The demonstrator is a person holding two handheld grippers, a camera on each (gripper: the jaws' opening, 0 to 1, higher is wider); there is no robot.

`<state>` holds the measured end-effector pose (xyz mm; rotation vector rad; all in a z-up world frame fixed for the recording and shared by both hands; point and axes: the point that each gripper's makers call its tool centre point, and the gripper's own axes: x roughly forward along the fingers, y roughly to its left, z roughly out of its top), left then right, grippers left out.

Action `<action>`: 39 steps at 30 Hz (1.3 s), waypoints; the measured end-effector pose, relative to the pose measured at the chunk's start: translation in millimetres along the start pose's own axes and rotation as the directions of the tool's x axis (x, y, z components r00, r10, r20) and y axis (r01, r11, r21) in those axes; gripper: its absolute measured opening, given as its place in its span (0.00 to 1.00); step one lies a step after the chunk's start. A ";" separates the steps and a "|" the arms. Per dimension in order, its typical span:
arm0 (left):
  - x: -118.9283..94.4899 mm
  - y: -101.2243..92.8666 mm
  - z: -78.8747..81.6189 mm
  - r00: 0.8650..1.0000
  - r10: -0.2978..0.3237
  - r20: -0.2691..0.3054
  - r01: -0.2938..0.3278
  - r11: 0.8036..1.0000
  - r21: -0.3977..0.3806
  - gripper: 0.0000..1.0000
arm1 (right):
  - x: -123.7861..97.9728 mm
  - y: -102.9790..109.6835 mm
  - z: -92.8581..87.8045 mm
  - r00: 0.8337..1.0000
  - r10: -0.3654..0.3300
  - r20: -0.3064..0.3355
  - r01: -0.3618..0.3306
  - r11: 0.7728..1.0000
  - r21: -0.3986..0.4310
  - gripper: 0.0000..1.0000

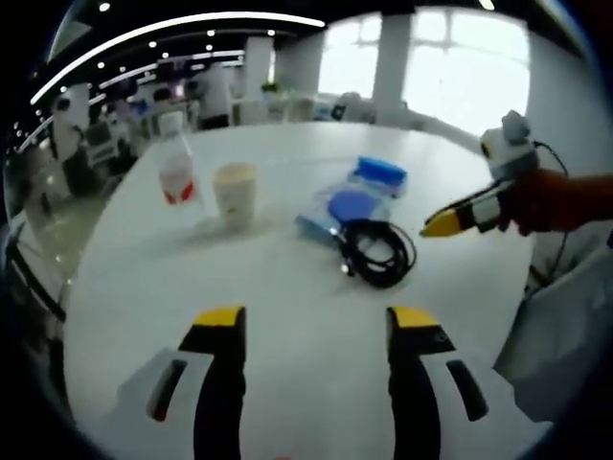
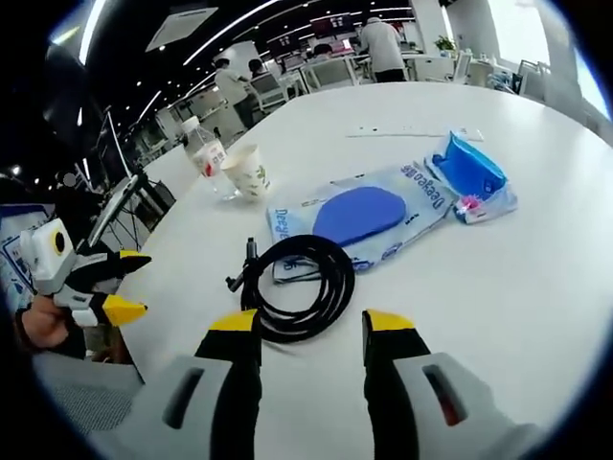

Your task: Arrange the tabletop items into an orderly group along one side of the table until the central work area is clear of visible clutter.

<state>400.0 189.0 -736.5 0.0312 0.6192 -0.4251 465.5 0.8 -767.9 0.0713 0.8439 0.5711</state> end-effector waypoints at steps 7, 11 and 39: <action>-2.8 4.8 3.5 1.000 0.010 0.019 -0.009 1.000 -0.029 0.56 | 17.4 -5.6 5.7 0.999 -0.035 -0.031 0.035 0.999 0.007 0.41; -3.3 5.4 1.0 1.000 0.011 0.013 -0.011 1.000 -0.029 0.56 | 25.1 -4.9 5.3 0.998 -0.034 -0.047 0.034 0.999 0.002 0.41; -5.4 7.7 -4.6 1.000 0.016 -0.002 -0.016 0.999 -0.049 0.59 | 52.0 -17.7 -9.5 0.987 -0.102 -0.122 0.083 0.985 -0.151 0.31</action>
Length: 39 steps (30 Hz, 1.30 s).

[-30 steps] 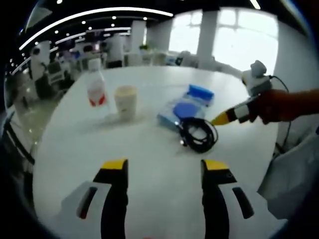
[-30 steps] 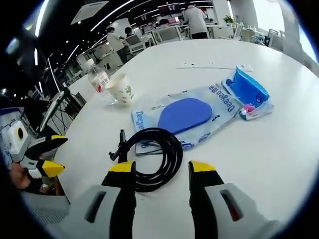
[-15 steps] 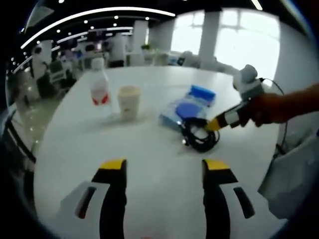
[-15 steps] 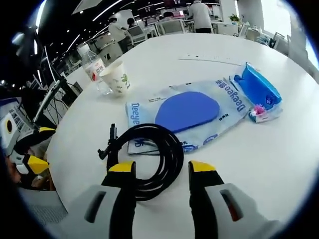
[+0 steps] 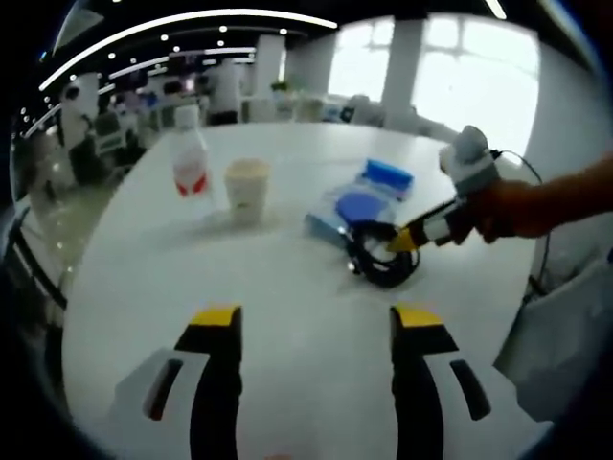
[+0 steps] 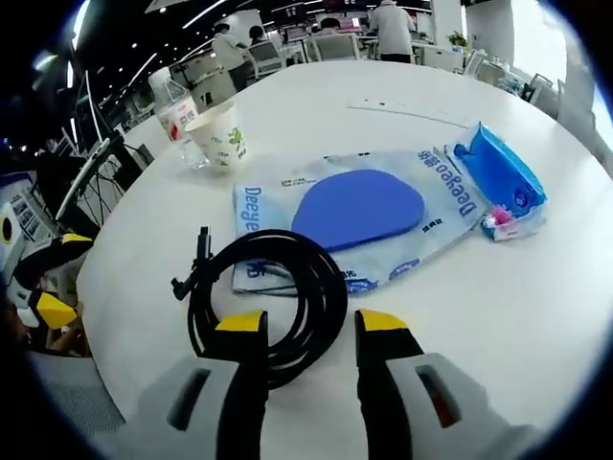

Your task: Arrange the tabletop items into an orderly group along one side of the table until the central work area is clear of visible clutter.

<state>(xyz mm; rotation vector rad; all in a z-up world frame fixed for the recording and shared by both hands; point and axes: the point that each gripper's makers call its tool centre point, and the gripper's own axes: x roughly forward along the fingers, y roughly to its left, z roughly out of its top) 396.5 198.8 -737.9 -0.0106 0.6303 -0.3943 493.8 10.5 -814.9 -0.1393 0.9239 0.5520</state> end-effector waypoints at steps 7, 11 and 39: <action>0.8 -3.7 0.4 1.000 -0.009 -0.003 0.009 1.000 0.012 0.60 | 0.8 -4.1 -1.2 1.000 -0.015 -0.018 0.015 0.999 -0.030 0.22; 1.6 -5.5 -2.0 1.000 -0.016 -0.012 0.017 1.000 0.008 0.60 | 0.0 -9.2 -1.9 1.000 -0.024 -0.017 0.024 1.000 -0.014 0.18; 1.8 -9.8 -2.7 0.999 -0.038 -0.014 0.037 0.999 -0.011 0.61 | -39.4 7.5 20.7 0.992 -0.011 0.127 0.021 0.997 -0.074 0.09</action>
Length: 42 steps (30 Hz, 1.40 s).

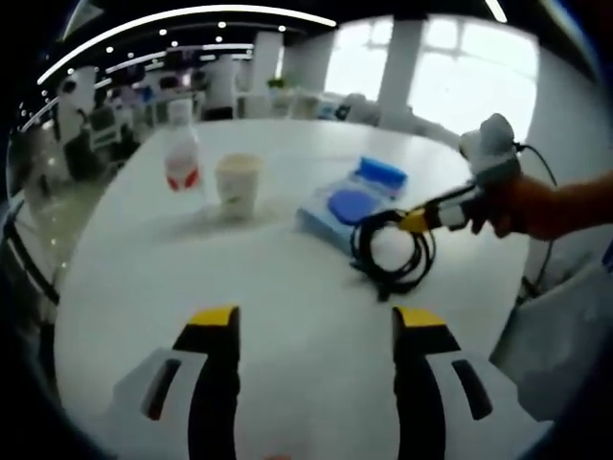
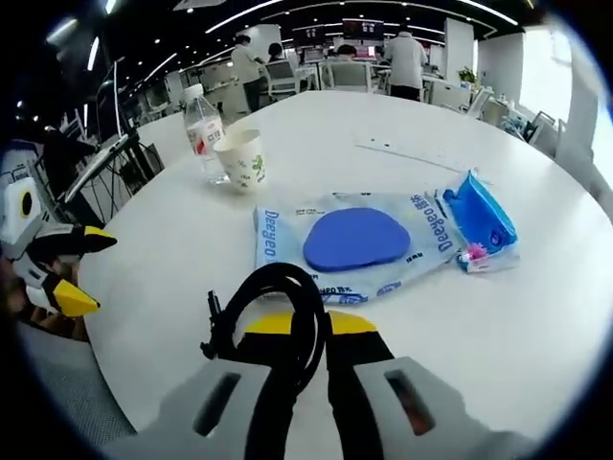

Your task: Arrange the tabletop items into an orderly group along one side of the table until the central work area is clear of visible clutter.

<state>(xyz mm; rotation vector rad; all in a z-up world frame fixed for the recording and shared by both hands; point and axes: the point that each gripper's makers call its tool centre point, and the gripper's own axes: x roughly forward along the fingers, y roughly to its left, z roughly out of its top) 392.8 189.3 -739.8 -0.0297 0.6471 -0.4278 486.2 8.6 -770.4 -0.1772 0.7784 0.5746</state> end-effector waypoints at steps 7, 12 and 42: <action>0.5 -1.4 -0.7 1.000 -0.007 -0.002 0.007 1.000 -0.006 0.61 | -11.3 0.5 7.9 1.000 0.000 0.029 0.000 1.000 -0.006 0.08; 1.2 -2.2 -0.9 1.000 -0.010 -0.004 0.010 1.000 -0.002 0.61 | -20.1 1.5 20.5 0.998 -0.001 0.059 0.003 0.999 -0.033 0.07; 5.5 -7.2 -1.4 1.000 -0.027 -0.008 0.027 1.000 0.002 0.61 | -106.6 -64.6 40.5 0.972 -0.121 0.201 0.119 0.993 0.022 0.07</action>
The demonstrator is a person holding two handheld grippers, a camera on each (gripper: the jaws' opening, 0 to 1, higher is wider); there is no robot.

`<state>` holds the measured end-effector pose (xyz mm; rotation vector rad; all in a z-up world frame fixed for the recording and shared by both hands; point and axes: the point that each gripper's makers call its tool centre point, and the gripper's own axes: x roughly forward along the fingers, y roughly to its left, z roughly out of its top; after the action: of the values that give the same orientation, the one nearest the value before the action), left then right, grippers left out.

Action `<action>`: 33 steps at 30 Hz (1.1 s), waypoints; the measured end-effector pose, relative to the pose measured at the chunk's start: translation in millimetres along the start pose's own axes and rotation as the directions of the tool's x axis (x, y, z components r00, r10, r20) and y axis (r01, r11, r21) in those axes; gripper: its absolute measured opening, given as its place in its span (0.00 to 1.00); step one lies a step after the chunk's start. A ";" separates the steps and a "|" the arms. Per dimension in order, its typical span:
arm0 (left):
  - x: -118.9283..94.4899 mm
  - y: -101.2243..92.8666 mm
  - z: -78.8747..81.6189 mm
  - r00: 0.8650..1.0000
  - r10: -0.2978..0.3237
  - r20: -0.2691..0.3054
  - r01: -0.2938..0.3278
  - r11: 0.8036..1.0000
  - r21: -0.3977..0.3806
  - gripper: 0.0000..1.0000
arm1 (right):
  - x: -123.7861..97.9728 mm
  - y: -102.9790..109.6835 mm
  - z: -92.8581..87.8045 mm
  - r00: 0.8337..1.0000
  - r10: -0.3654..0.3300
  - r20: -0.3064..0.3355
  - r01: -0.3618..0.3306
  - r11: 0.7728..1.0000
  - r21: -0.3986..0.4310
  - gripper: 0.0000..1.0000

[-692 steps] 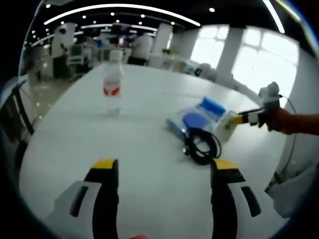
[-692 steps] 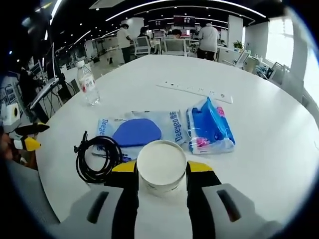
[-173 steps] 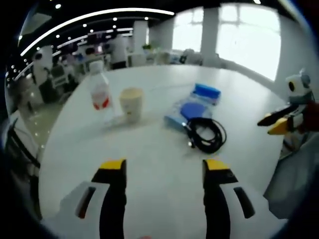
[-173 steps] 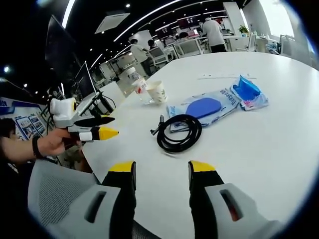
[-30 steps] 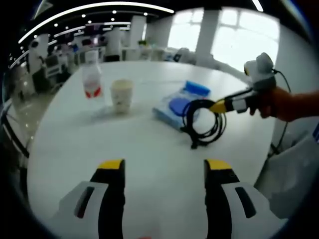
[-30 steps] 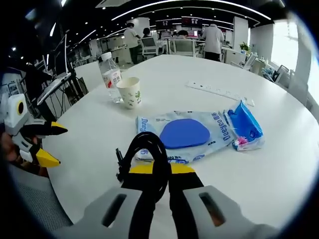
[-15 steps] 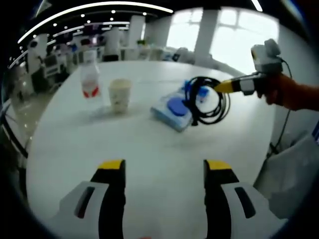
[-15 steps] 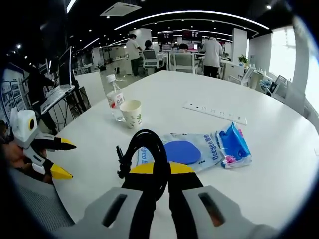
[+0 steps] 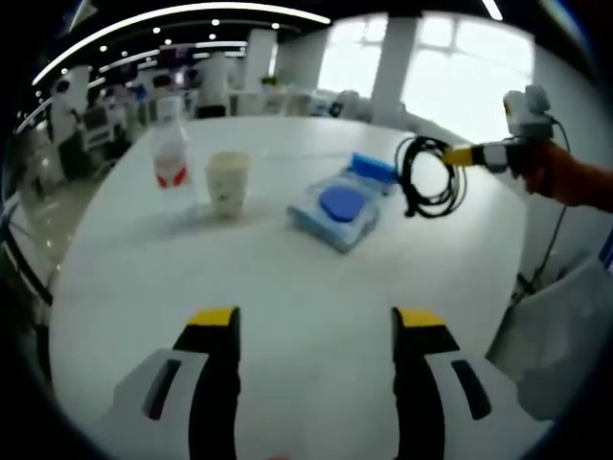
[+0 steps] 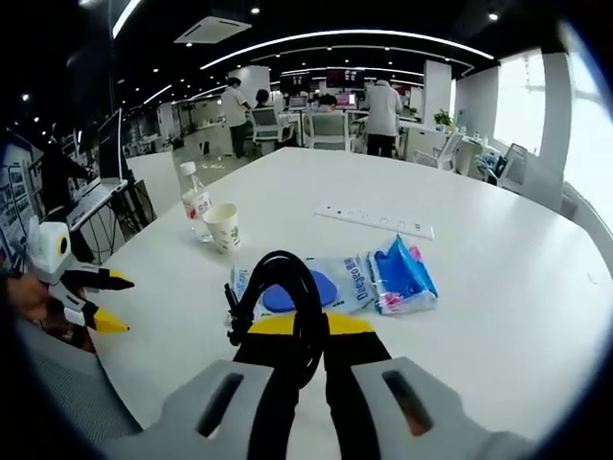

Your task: Arrange the tabletop items into an orderly group along one side of the table until the central work area is clear of visible clutter.

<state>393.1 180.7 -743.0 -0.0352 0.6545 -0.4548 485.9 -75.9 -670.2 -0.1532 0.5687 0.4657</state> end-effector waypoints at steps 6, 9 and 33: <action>1.6 -3.8 -0.4 1.000 -0.012 -0.004 0.012 1.000 0.009 0.63 | -13.1 -19.2 -11.7 0.999 -0.031 -0.011 0.031 0.999 0.019 0.07; 2.0 -5.1 -0.9 1.000 -0.016 -0.008 0.016 1.000 0.016 0.64 | -18.0 -24.5 -18.6 0.999 -0.039 -0.018 0.039 0.999 0.028 0.07; 3.2 0.0 -3.8 1.000 -0.007 -0.012 0.007 1.000 -0.007 0.65 | -12.5 -23.7 -28.9 0.998 -0.022 -0.052 0.025 0.998 0.064 0.07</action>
<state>393.1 179.7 -747.8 -0.0416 0.6681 -0.4593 473.7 -109.3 -687.2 -0.1105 0.6314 0.4208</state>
